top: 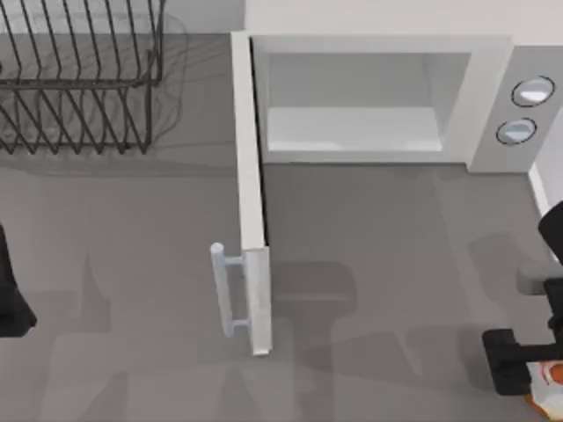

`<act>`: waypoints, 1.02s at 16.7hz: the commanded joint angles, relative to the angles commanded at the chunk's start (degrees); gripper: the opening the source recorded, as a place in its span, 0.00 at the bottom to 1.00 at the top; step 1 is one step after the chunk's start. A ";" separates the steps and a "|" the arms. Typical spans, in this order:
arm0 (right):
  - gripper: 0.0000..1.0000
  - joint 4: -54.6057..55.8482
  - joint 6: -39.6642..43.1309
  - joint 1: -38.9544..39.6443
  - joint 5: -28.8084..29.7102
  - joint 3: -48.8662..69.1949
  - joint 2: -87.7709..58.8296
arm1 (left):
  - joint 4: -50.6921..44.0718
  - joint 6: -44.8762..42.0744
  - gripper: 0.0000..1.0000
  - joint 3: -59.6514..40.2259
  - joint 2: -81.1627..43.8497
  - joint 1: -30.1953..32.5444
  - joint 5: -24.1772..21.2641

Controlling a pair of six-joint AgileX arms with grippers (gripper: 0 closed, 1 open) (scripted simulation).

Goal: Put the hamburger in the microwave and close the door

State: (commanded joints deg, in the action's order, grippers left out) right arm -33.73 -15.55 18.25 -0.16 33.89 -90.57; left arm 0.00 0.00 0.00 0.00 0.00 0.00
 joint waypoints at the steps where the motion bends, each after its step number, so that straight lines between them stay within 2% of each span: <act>1: 1.00 0.10 -0.01 0.00 0.00 -0.06 -0.05 | 0.00 0.00 1.00 0.00 0.00 0.00 0.00; 4: 1.00 0.10 -0.01 0.00 0.00 -0.06 -0.05 | 0.00 0.00 1.00 0.00 0.00 0.00 0.00; 17: 0.02 0.10 -0.01 0.00 0.00 -0.06 -0.05 | 0.00 0.00 1.00 0.00 0.00 0.00 0.00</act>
State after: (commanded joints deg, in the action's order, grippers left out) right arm -33.63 -15.56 18.25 -0.16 33.83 -90.61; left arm 0.00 0.00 0.00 0.00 0.00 0.00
